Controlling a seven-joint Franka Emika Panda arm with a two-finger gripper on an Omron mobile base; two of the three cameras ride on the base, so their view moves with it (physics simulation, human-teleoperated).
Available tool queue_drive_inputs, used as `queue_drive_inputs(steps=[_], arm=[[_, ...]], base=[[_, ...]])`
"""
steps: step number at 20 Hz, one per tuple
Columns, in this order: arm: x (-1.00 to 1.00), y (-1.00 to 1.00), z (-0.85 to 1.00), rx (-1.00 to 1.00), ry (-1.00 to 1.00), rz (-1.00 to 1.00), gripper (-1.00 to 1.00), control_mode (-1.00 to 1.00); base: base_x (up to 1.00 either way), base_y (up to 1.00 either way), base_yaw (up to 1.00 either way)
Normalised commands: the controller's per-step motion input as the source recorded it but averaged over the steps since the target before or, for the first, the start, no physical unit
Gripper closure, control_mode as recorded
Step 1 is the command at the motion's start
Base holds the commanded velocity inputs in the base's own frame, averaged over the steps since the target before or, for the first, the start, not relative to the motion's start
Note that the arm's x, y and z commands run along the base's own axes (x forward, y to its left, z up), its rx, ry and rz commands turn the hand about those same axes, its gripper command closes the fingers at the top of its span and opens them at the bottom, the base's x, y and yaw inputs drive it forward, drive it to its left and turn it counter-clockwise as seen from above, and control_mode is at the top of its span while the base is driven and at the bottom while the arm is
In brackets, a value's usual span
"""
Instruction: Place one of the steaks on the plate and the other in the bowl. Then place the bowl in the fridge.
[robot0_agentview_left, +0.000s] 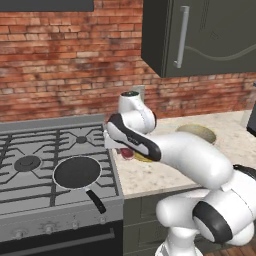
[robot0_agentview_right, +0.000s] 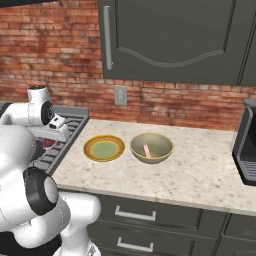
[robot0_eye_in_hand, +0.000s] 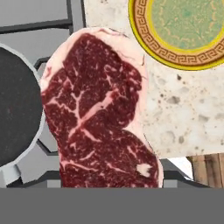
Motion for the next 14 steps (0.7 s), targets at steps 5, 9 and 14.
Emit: queue_drive_inputs(steps=[5,9,14], arm=[[0.23,-0.9,0.01,-0.01,0.1,-0.26,1.0,-1.0],[0.31,-0.56,-0.02,-0.01,0.11,-0.17,1.0,-1.0],[0.51,-0.06,-0.06,-0.08,0.02,0.0,1.0,-1.0]], base=[[0.0,0.0,0.0],[0.0,0.0,0.0],[0.0,0.0,0.0]])
